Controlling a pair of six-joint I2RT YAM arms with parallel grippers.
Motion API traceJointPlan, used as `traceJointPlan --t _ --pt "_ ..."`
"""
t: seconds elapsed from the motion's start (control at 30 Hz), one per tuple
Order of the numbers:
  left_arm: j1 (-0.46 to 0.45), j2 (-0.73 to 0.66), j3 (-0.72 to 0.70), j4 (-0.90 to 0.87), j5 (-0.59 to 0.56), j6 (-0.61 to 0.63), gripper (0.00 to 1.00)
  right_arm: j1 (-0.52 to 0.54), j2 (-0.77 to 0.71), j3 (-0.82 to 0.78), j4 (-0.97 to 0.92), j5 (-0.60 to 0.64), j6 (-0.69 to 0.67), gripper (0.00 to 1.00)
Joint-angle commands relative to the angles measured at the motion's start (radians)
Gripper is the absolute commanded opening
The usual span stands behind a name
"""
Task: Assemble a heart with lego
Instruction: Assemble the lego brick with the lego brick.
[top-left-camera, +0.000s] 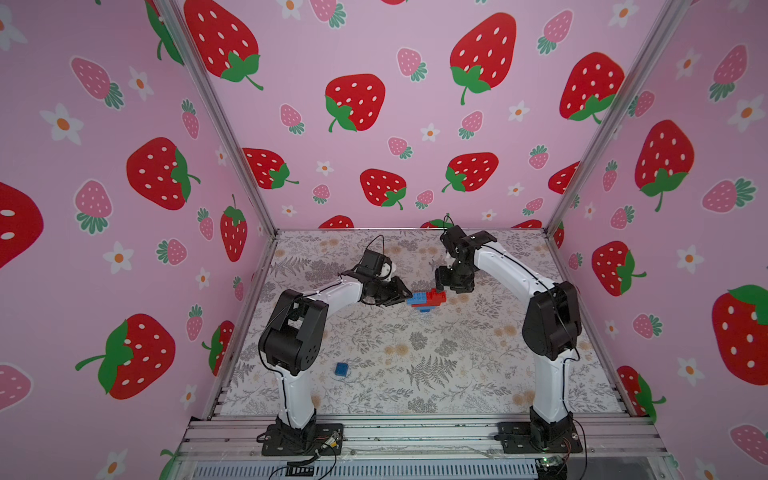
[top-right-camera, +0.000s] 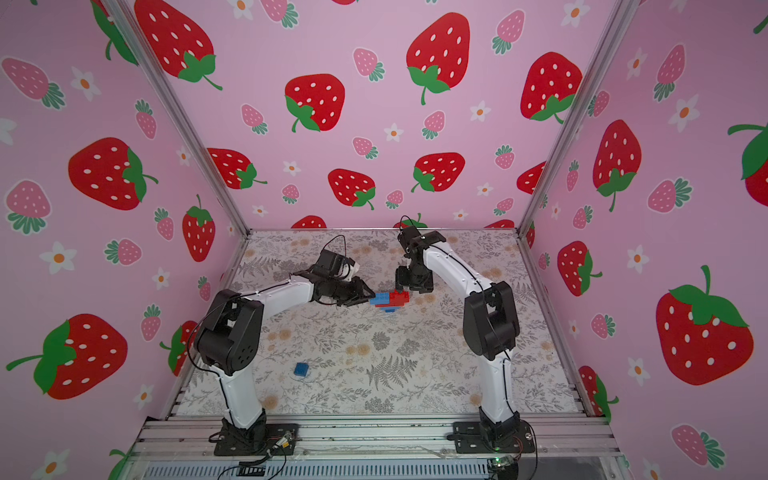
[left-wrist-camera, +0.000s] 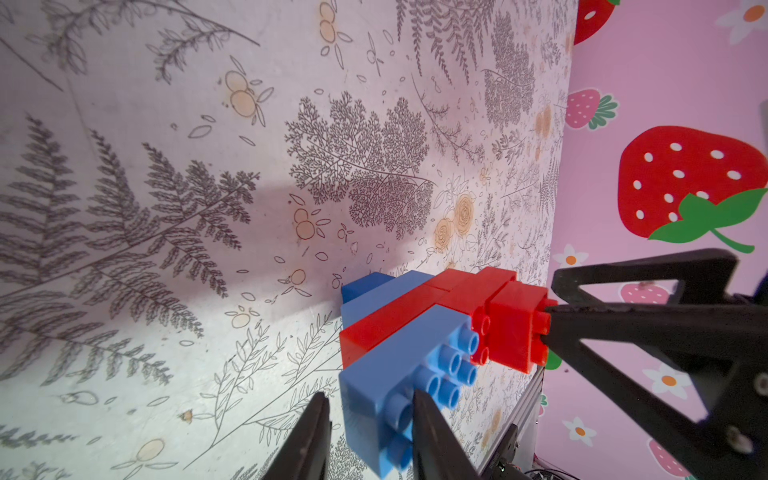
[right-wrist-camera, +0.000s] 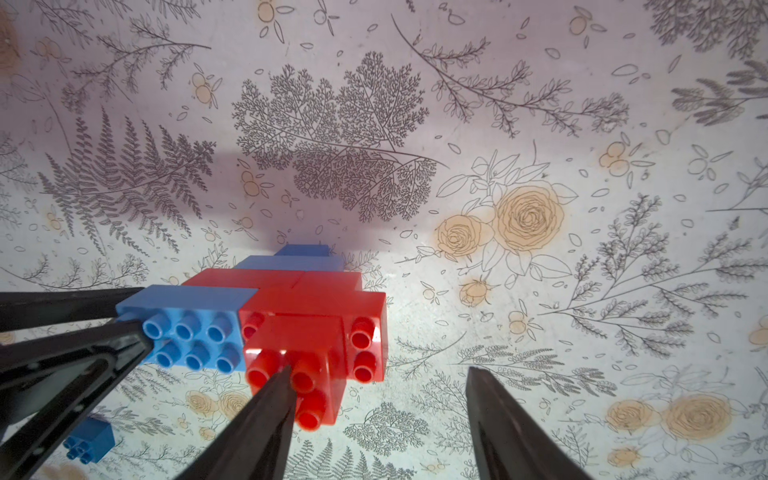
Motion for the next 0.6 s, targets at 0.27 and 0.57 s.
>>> traceJointPlan --t 0.27,0.57 --pt "-0.013 0.007 0.002 -0.051 -0.042 0.022 0.38 0.027 0.018 -0.12 0.011 0.094 0.014 0.69" --pt "-0.013 0.017 -0.012 -0.039 -0.046 0.002 0.37 0.027 0.044 -0.196 0.034 0.113 0.025 0.69"
